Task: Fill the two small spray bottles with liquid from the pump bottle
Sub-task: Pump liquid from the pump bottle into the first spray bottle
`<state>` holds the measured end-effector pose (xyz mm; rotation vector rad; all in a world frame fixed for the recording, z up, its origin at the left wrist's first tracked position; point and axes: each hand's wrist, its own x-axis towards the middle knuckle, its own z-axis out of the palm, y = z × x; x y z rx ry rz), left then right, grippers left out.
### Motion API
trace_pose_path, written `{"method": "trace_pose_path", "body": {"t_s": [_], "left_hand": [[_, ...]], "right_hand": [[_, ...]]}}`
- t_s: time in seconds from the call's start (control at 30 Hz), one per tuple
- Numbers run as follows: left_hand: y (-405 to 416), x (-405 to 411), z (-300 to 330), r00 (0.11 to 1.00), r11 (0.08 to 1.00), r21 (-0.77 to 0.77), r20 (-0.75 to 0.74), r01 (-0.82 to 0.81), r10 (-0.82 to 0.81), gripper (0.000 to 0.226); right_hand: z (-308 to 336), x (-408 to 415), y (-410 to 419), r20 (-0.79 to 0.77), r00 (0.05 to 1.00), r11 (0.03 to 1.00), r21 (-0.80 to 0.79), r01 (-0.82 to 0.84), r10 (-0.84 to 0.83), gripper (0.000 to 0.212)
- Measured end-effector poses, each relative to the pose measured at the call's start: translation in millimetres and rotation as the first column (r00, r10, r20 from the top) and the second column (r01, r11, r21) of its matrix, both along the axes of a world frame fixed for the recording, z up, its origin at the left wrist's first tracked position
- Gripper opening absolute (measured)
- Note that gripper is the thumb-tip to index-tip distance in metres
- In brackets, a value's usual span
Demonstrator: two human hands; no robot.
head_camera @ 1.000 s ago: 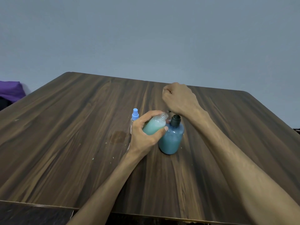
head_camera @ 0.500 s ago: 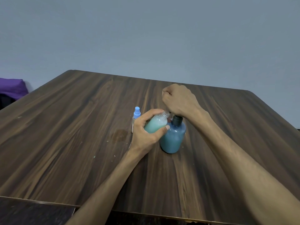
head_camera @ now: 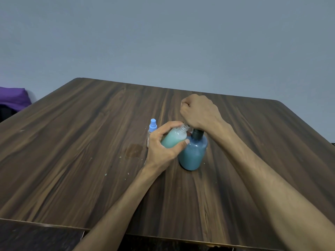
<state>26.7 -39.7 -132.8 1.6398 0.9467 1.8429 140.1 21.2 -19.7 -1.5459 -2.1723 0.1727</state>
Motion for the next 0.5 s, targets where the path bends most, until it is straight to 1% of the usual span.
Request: {"method": "trace_pose_path", "body": {"t_s": [0.1,0.2,0.27,0.37,0.5], "left_hand": [[2.1,-0.5,-3.0,1.000,1.000,0.021,-0.008,0.005,-0.004,0.044],[1.6,-0.2,-0.1,1.000,1.000,0.006,0.001,-0.009,0.009,0.040],[1.6,-0.5,-1.3,1.000,1.000,0.011,0.010,-0.006,0.006,0.040],[0.4,0.1,-0.6,1.000,1.000,0.022,0.011,0.009,-0.009,0.046],[2.5,0.6,-1.4,1.000,1.000,0.008,-0.011,-0.006,0.006,0.046]], "right_hand": [[2.1,4.1,1.3,-0.056,0.998,1.000,0.027,-0.003,0.004,0.029],[-1.1,0.5,1.2,-0.017,1.000,0.999,-0.042,0.007,-0.008,0.028],[1.0,2.3,1.1,-0.028,1.000,0.999,-0.033,0.003,-0.004,0.027],[3.0,4.7,2.2,-0.090,0.996,1.000,0.013,0.002,-0.001,0.026],[-1.8,0.7,0.8,-0.024,1.000,0.999,-0.042,0.015,-0.017,0.028]]}}
